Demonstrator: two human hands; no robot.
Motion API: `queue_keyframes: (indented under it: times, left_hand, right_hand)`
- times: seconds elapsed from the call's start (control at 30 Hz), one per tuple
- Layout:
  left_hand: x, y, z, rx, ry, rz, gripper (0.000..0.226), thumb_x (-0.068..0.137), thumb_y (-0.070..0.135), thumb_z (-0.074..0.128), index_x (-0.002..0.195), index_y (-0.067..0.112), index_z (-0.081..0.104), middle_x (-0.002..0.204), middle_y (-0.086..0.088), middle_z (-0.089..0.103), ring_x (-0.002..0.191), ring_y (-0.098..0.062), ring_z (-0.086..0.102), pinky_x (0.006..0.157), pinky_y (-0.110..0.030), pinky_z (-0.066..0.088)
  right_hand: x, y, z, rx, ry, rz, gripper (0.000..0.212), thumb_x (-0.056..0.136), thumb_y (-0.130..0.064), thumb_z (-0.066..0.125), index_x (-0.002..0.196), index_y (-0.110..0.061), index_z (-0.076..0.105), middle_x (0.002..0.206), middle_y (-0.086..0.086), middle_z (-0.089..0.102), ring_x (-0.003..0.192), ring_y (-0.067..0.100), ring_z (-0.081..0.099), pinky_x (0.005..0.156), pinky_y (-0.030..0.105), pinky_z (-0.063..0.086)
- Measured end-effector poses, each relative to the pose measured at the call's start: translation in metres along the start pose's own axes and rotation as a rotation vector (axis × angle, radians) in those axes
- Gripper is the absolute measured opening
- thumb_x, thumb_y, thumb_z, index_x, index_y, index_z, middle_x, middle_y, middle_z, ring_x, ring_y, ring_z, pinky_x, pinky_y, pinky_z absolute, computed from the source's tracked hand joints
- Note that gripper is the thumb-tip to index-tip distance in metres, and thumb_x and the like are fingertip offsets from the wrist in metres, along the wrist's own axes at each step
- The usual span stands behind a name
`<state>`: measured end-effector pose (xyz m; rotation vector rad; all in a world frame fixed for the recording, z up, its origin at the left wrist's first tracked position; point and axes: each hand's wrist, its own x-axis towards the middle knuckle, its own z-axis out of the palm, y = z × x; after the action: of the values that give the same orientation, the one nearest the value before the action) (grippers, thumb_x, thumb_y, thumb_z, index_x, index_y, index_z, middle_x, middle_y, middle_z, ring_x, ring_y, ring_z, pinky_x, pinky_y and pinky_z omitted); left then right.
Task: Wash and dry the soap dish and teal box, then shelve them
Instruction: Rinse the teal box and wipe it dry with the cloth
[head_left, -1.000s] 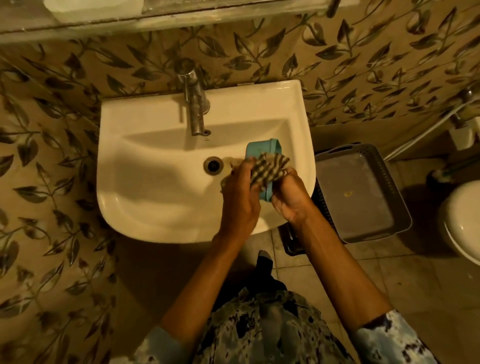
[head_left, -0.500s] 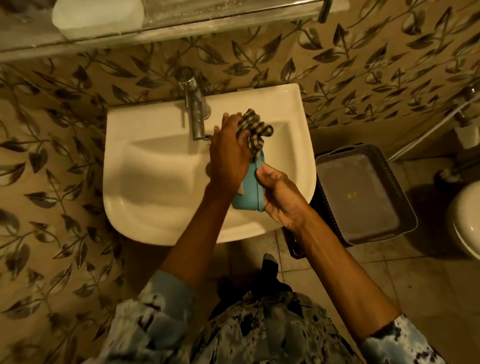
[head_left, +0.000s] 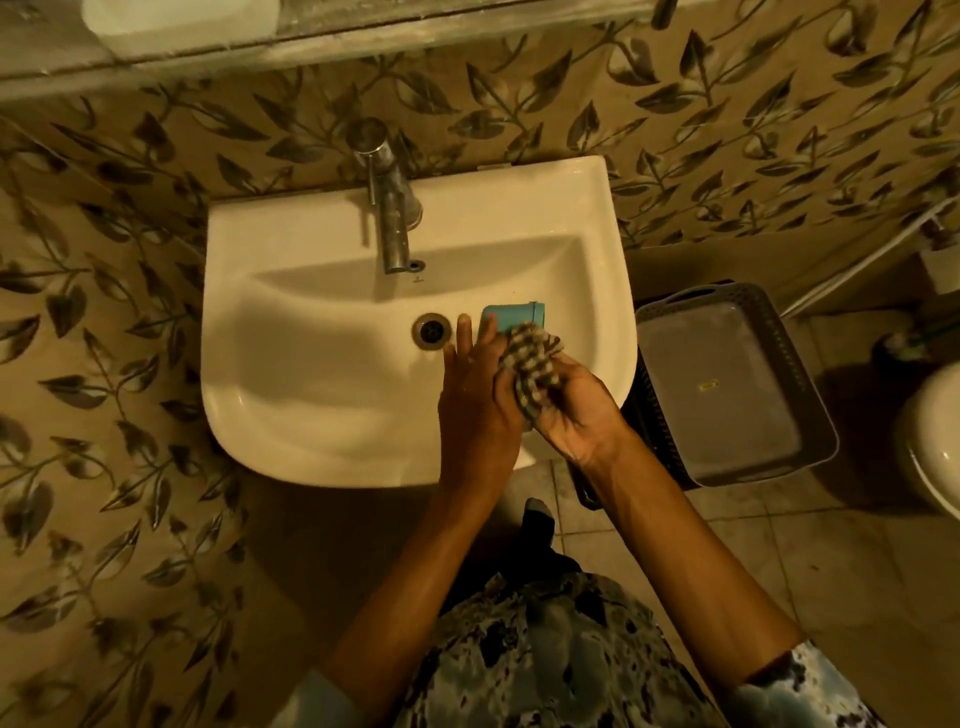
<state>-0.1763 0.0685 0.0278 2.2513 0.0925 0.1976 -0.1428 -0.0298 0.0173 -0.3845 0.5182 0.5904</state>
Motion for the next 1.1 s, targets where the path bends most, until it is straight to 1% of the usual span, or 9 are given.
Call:
queue_keyframes:
  times: [0.07, 0.13, 0.23, 0.4, 0.53, 0.63, 0.77, 1.0, 1.1]
  left_hand:
    - [0.031, -0.002, -0.004, 0.042, 0.009, -0.127, 0.044, 0.097, 0.014, 0.041, 0.142, 0.013, 0.038, 0.152, -0.01, 0.031, 0.14, -0.033, 0.031, 0.118, -0.036, 0.019]
    - [0.059, -0.003, -0.011, -0.014, 0.003, -0.174, 0.043, 0.096, 0.013, 0.043, 0.139, 0.009, 0.043, 0.145, -0.018, 0.043, 0.137, -0.032, 0.038, 0.117, -0.041, 0.025]
    - [0.064, -0.001, -0.014, -0.061, -0.046, 0.022, 0.04, 0.092, 0.01, 0.052, 0.132, 0.01, 0.051, 0.137, -0.015, 0.052, 0.139, -0.028, 0.032, 0.113, -0.047, 0.032]
    - [-0.005, -0.012, 0.004, 0.002, -0.164, 0.159, 0.05, 0.091, 0.02, 0.047, 0.135, 0.042, 0.04, 0.149, 0.027, 0.016, 0.144, -0.012, 0.022, 0.108, -0.024, 0.035]
    - [-0.046, -0.025, -0.004, -0.013, -0.156, 0.024, 0.05, 0.086, 0.036, 0.062, 0.134, 0.034, 0.049, 0.13, 0.027, 0.053, 0.123, 0.007, 0.048, 0.09, -0.006, 0.045]
    - [-0.049, -0.037, -0.025, -0.113, -0.036, -0.141, 0.034, 0.093, 0.005, 0.045, 0.121, 0.015, 0.061, 0.124, 0.002, 0.063, 0.116, -0.006, 0.056, 0.095, -0.026, 0.05]
    - [-0.014, -0.05, -0.052, -0.311, 0.274, -0.338, 0.03, 0.095, -0.002, 0.042, 0.115, 0.01, 0.06, 0.107, 0.005, 0.064, 0.098, 0.002, 0.059, 0.091, -0.036, 0.054]
    - [0.028, -0.005, -0.072, -0.378, 0.38, -0.11, 0.031, 0.096, -0.001, 0.042, 0.124, 0.006, 0.054, 0.111, 0.003, 0.062, 0.1, 0.008, 0.058, 0.084, -0.011, 0.048]
    - [0.027, 0.031, -0.054, -0.288, 0.274, -0.011, 0.031, 0.098, 0.004, 0.039, 0.124, 0.005, 0.055, 0.12, -0.011, 0.062, 0.106, -0.005, 0.061, 0.086, -0.027, 0.055]
  right_hand:
    - [-0.004, 0.006, 0.0, -0.126, -0.038, 0.004, 0.031, 0.1, -0.008, 0.033, 0.123, -0.001, 0.052, 0.102, 0.013, 0.067, 0.085, 0.019, 0.069, 0.079, 0.032, 0.06]
    - [-0.005, 0.012, 0.002, -0.237, -0.064, 0.003, 0.033, 0.1, -0.01, 0.035, 0.127, -0.003, 0.052, 0.106, 0.011, 0.069, 0.091, 0.02, 0.069, 0.087, 0.036, 0.056]
    - [-0.003, 0.008, 0.008, -0.293, -0.061, -0.043, 0.033, 0.1, -0.01, 0.035, 0.127, -0.003, 0.052, 0.108, 0.011, 0.066, 0.091, 0.02, 0.068, 0.087, 0.037, 0.055]
    - [0.0, -0.016, 0.005, -0.181, -0.067, -0.06, 0.034, 0.098, -0.006, 0.031, 0.122, -0.006, 0.056, 0.111, 0.016, 0.067, 0.098, 0.023, 0.066, 0.082, 0.034, 0.059]
    - [0.007, -0.028, -0.001, -0.173, -0.017, -0.128, 0.03, 0.1, -0.01, 0.033, 0.119, -0.006, 0.056, 0.102, 0.013, 0.07, 0.092, 0.022, 0.069, 0.086, 0.039, 0.054]
    - [0.014, -0.041, 0.0, -0.552, 0.096, -0.22, 0.028, 0.099, -0.011, 0.035, 0.11, -0.013, 0.06, 0.1, 0.005, 0.067, 0.095, 0.022, 0.064, 0.08, 0.044, 0.055]
    - [0.023, -0.042, 0.006, -0.89, 0.429, -0.429, 0.032, 0.09, -0.015, 0.033, 0.068, -0.02, 0.055, 0.071, -0.004, 0.06, 0.073, 0.014, 0.057, 0.07, 0.034, 0.043]
    - [0.039, -0.026, 0.027, -0.965, 0.639, -0.703, 0.047, 0.097, -0.041, 0.045, 0.057, -0.02, 0.057, 0.063, 0.002, 0.061, 0.064, 0.021, 0.061, 0.064, 0.035, 0.048]
    - [0.039, -0.017, 0.037, -1.069, 0.623, -0.796, 0.049, 0.097, -0.036, 0.047, 0.051, -0.023, 0.051, 0.056, -0.004, 0.056, 0.057, 0.016, 0.057, 0.059, 0.032, 0.045]
